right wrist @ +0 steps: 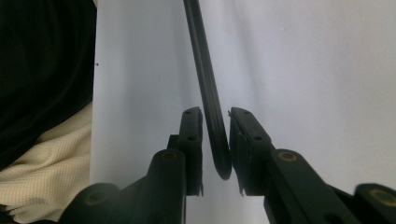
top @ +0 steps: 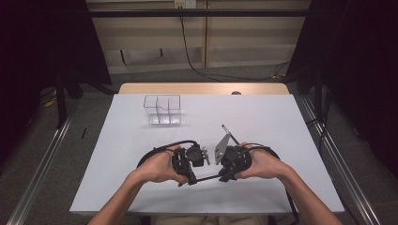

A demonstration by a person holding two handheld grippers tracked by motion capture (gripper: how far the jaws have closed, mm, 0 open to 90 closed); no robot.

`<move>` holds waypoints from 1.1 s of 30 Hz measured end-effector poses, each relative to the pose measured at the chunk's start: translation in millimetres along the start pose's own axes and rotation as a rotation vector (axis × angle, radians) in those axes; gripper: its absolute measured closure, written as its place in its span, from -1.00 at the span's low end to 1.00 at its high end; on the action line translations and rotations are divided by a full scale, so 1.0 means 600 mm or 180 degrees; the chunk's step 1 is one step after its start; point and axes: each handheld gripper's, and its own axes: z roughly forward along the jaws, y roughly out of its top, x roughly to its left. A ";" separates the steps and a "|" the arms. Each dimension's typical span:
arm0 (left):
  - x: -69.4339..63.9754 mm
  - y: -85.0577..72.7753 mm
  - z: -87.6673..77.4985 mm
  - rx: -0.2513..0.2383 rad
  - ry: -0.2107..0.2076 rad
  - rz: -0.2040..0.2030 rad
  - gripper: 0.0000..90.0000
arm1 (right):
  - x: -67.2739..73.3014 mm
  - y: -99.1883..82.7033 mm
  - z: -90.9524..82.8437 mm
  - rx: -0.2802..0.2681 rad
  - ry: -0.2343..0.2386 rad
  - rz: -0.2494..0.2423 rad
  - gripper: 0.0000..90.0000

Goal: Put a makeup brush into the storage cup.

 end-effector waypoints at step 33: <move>0.026 -0.028 -0.012 -0.0502 0.0109 -0.0081 0.01 | -0.004 -0.011 0.001 -0.0185 0.0082 0.0047 0.87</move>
